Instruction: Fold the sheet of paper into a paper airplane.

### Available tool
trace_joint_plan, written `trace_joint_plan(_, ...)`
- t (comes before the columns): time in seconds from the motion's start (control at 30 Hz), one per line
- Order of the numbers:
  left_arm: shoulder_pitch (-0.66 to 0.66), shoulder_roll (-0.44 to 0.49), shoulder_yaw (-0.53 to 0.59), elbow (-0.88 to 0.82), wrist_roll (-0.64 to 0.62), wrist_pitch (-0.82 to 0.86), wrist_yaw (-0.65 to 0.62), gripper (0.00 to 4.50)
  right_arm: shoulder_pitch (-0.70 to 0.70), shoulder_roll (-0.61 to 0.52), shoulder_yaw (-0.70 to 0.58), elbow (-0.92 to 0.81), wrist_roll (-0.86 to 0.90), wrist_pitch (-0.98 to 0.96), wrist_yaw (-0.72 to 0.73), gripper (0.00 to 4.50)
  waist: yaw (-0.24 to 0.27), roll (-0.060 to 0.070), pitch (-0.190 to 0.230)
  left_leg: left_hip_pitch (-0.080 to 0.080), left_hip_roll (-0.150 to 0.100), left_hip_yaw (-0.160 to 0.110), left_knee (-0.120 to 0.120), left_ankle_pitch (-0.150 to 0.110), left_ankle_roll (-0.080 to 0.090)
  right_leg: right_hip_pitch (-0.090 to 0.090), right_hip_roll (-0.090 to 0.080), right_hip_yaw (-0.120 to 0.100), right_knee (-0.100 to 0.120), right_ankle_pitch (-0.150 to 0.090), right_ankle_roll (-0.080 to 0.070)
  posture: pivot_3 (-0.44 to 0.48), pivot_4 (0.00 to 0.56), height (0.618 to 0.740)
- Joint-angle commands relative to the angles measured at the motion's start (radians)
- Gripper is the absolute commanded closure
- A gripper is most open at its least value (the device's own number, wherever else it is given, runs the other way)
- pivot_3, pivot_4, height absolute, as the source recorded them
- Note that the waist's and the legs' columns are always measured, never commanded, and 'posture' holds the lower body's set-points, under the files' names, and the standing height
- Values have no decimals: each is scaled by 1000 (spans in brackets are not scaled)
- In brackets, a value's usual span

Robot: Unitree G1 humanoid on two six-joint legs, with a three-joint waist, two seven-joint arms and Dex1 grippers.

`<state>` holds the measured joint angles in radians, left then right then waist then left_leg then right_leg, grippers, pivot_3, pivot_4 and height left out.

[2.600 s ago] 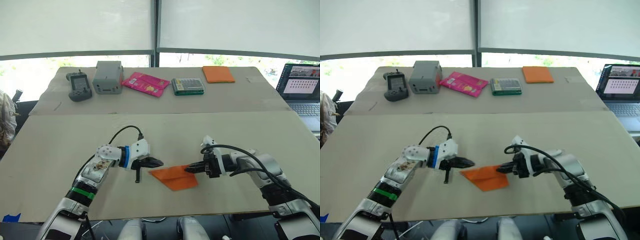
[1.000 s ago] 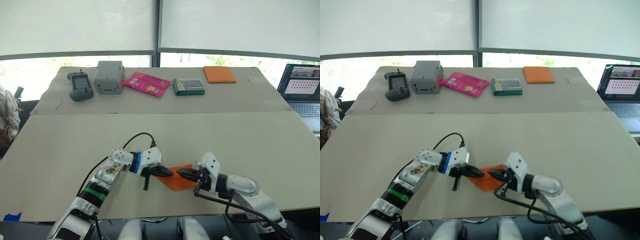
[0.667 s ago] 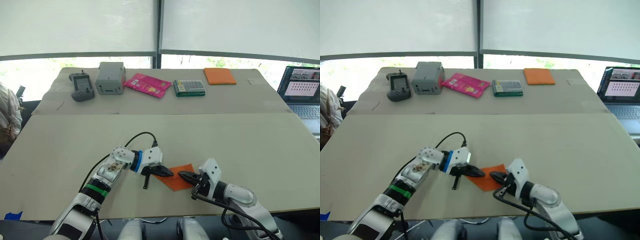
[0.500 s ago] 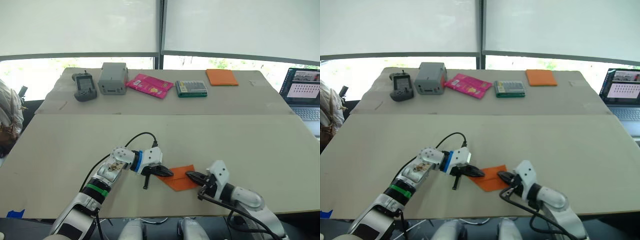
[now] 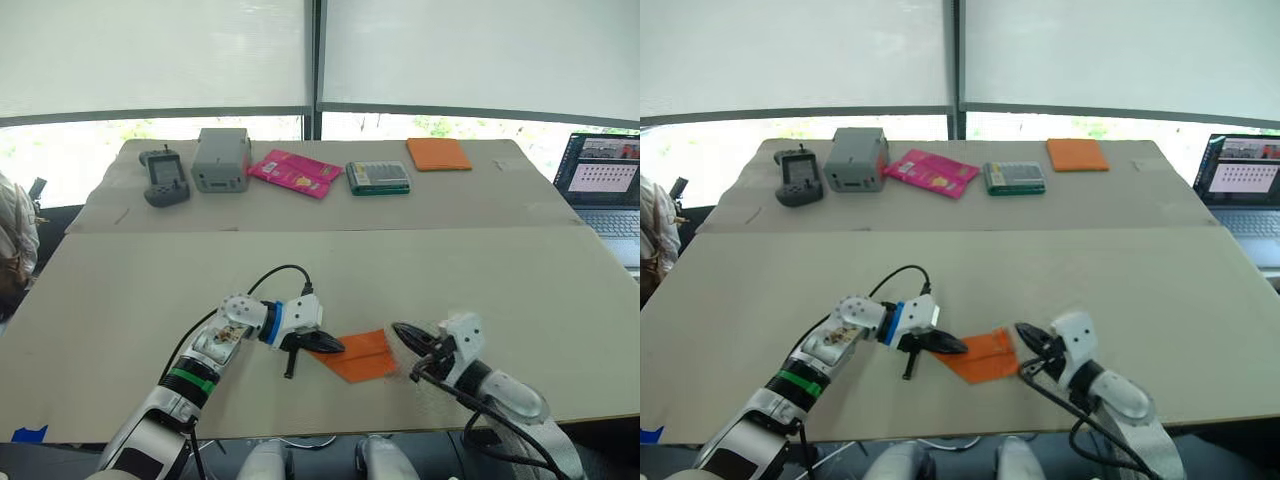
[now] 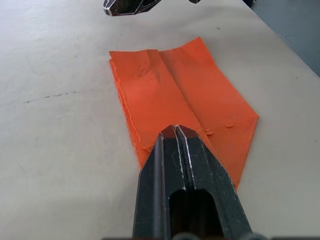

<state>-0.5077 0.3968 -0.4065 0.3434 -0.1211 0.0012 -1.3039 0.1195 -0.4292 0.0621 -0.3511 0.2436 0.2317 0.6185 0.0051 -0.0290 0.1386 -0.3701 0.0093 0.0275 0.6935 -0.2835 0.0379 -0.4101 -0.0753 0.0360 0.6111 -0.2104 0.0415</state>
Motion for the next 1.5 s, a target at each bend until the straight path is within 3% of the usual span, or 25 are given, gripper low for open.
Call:
trace_joint_plan(0.03, 28, 12, -20, 13, 39, 22, 10, 4500, -50, -28, 96, 1, -70, 40, 23, 4473, 2, 0, 0, 0, 0, 0, 0, 0, 0, 0, 0, 0, 0, 0, 0, 0, 150, 740)
trace_joint_plan(0.17, 42, 20, -14, -13, 34, 28, 14, 4500, -94, -52, 172, 45, -135, 103, 21, 4473, 2, 0, 0, -2, -1, 0, 0, -1, 1, -2, 0, 0, 0, 2, -3, 0, 150, 740)
trace_joint_plan(0.53, 146, 82, 57, -173, -21, 104, 48, 4500, -50, -110, 54, 124, -106, 146, 3, 4473, 4, 0, 0, -1, -1, 0, 0, -1, 2, -1, -1, 0, 0, 1, -3, 0, 150, 740)
trace_joint_plan(0.83, 269, 117, 59, -333, -13, 177, 130, 4500, -86, -67, 46, 136, -59, 143, 20, 4473, 2, 0, -1, 0, 1, 0, -1, -1, 2, -1, -1, 0, 0, 1, -2, 0, 150, 740)
trace_joint_plan(0.97, 276, 125, 48, -334, -2, 177, 142, 4500, -114, -46, -28, 97, 76, 191, 65, 4473, 2, 0, 0, 0, 2, 1, -1, -1, 2, -1, -1, 0, 0, -1, -5, 0, 150, 740)
trace_joint_plan(1.1, 279, 135, 43, -332, -2, 171, 143, 4500, -138, -109, -121, 42, 244, 289, 173, 4473, 5, 2, 1, -2, 1, 1, -1, -1, 2, -3, -1, 1, 0, 2, -4, 0, 150, 740)
trace_joint_plan(1.13, 278, 136, 42, -330, -2, 169, 143, 4500, -148, -141, -126, 39, 263, 318, 202, 3892, 5, 3, 1, -3, 1, 1, -1, -1, 2, -5, -1, 1, 0, 2, -4, 0, 150, 740)
trace_joint_plan(1.37, 259, 131, 40, -312, 0, 159, 146, 4500, -277, -232, -93, 100, 313, 445, 284, 1572, 5, 3, 1, -7, 1, 3, -1, -1, 2, -10, 0, 2, 0, 3, -4, 0, 150, 740)
trace_joint_plan(1.5, 254, 135, 62, -321, -19, 160, 145, 4500, -339, -248, -28, 156, 313, 486, 364, 1572, 7, 3, 1, -8, 0, 3, 0, -1, 2, -10, 0, 2, 0, 3, -4, 0, 150, 740)
